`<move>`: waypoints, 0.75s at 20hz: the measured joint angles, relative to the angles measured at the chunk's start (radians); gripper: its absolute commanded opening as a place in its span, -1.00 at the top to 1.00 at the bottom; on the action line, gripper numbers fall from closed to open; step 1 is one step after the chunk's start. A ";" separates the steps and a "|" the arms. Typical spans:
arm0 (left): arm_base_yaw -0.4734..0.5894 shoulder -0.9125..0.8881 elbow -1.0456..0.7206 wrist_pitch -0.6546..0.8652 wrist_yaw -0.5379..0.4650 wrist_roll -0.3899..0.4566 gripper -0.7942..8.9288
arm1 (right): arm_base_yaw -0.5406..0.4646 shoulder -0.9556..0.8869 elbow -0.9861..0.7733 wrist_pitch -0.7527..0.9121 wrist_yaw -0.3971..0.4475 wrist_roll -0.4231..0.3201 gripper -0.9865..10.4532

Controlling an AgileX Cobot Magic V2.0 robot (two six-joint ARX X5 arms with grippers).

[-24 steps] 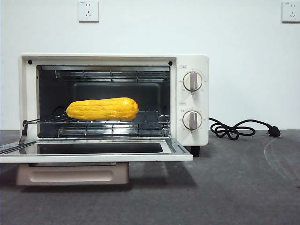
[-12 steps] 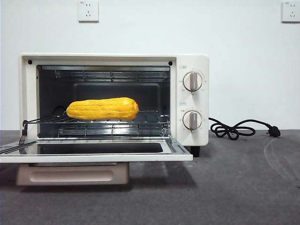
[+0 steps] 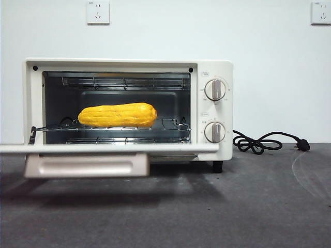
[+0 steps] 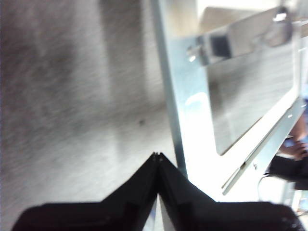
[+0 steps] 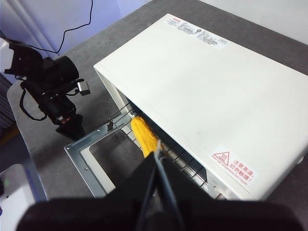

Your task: Take the corn from the table,put the corn in the oven

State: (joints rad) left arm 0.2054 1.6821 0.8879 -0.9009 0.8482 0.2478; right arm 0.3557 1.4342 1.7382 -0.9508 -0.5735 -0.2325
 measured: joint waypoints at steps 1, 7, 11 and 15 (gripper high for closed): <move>0.006 0.000 0.000 -0.001 0.013 0.003 0.85 | 0.000 0.000 0.000 0.000 0.000 0.000 0.85; 0.032 -0.014 0.000 -0.004 0.078 0.006 0.85 | 0.000 0.000 0.000 -0.009 0.000 0.000 0.85; 0.056 -0.076 0.000 0.060 0.226 -0.006 0.85 | 0.000 0.000 0.000 -0.010 0.000 0.000 0.85; 0.057 -0.134 0.002 0.188 0.246 -0.096 0.85 | 0.000 0.000 0.000 -0.010 0.000 0.000 0.85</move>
State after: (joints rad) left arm 0.2626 1.5482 0.8898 -0.7128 1.0946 0.1520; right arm 0.3557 1.4342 1.7382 -0.9604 -0.5735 -0.2325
